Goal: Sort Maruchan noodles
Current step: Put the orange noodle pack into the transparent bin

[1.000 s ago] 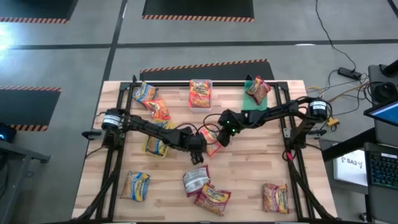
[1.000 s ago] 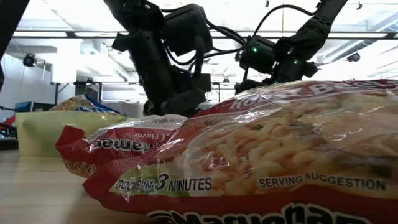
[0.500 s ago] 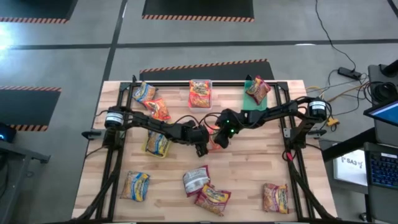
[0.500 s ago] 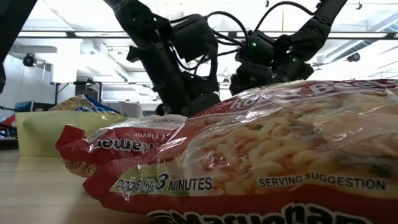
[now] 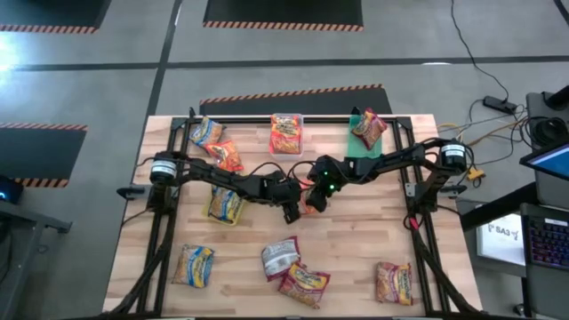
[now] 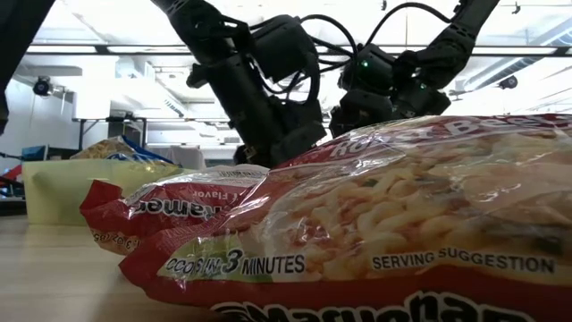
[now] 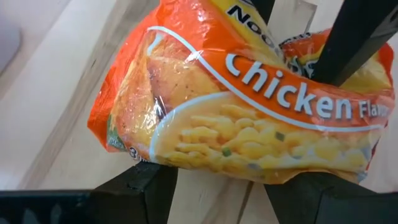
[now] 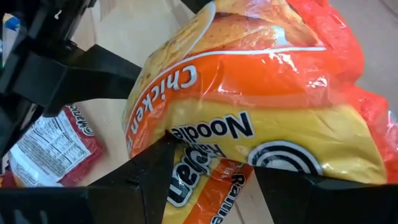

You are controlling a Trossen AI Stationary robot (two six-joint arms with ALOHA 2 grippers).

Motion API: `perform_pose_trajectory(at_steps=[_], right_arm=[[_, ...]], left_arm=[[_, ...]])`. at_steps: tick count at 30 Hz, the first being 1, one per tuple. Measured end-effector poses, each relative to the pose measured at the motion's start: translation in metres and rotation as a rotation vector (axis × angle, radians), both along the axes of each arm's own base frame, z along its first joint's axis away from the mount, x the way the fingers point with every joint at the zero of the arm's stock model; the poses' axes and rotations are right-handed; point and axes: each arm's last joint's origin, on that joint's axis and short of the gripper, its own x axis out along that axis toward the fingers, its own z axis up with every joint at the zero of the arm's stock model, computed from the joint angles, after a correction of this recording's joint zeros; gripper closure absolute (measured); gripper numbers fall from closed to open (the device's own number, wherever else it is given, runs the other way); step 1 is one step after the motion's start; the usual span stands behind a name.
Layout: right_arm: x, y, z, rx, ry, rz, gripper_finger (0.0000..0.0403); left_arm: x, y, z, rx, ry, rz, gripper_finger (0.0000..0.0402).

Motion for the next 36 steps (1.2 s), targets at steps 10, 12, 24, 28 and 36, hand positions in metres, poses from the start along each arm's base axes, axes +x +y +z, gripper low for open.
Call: perform_pose_trajectory(at_steps=[10,12,24,28,36], right_arm=[[0.001,0.0,-0.003,-0.014,0.0,0.017,0.0268],[0.001,0.0,-0.003,-0.014,0.0,0.018,0.0284],[0.0,0.001,-0.001,0.0,-0.006,0.032,0.0325],[-0.001,0.001,0.004,-0.003,-0.02,0.032,0.0326],[-0.001,-0.005,0.02,-0.025,-0.069,0.008,0.0326]], left_arm=[[0.001,0.0,0.0,-0.002,-0.007,-0.001,0.02],[0.001,0.0,0.0,-0.002,-0.007,0.0,0.02],[0.002,0.0,0.003,0.005,-0.008,-0.011,0.02],[0.004,0.0,0.008,0.01,0.013,-0.014,0.02],[0.009,0.006,0.026,0.098,0.076,-0.025,0.02]])
